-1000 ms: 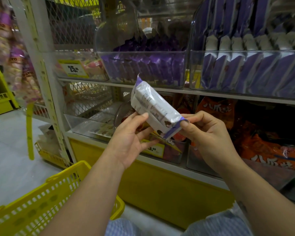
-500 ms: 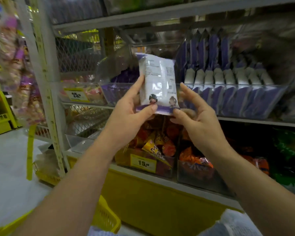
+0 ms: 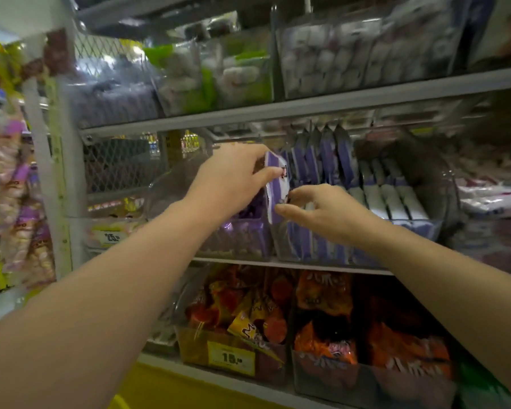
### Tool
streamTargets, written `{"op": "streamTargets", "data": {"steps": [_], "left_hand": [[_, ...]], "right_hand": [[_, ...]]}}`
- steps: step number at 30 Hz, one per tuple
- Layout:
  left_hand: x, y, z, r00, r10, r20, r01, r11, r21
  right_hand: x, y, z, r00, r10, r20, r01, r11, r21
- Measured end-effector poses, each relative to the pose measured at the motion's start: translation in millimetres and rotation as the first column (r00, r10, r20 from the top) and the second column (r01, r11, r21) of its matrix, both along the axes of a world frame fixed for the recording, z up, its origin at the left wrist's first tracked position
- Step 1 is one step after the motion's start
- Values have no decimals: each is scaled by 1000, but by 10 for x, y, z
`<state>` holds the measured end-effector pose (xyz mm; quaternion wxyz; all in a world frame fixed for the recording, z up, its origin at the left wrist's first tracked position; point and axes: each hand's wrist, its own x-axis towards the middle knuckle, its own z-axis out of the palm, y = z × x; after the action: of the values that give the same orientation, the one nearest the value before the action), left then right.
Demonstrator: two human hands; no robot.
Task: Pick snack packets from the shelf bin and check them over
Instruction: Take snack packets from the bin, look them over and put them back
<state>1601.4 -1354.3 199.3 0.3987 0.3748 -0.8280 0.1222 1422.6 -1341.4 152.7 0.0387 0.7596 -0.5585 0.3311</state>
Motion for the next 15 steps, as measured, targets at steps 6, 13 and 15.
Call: {"op": "streamTargets", "data": {"steps": [6,13,15], "left_hand": [[-153,-216,122,958,183,221,-183,983,-22],[-265,-475,-14,917,249,311,-203,964,-172],[-275,-556,-82,929,222,296,-168,966,-196]], "right_hand": [[-274,-200,143,970,-9,-243,68,969,236],[-413,-343,79,892,52,-449,50,976,212],[-434,-347,61,882,55,-467,46,978,202]]}}
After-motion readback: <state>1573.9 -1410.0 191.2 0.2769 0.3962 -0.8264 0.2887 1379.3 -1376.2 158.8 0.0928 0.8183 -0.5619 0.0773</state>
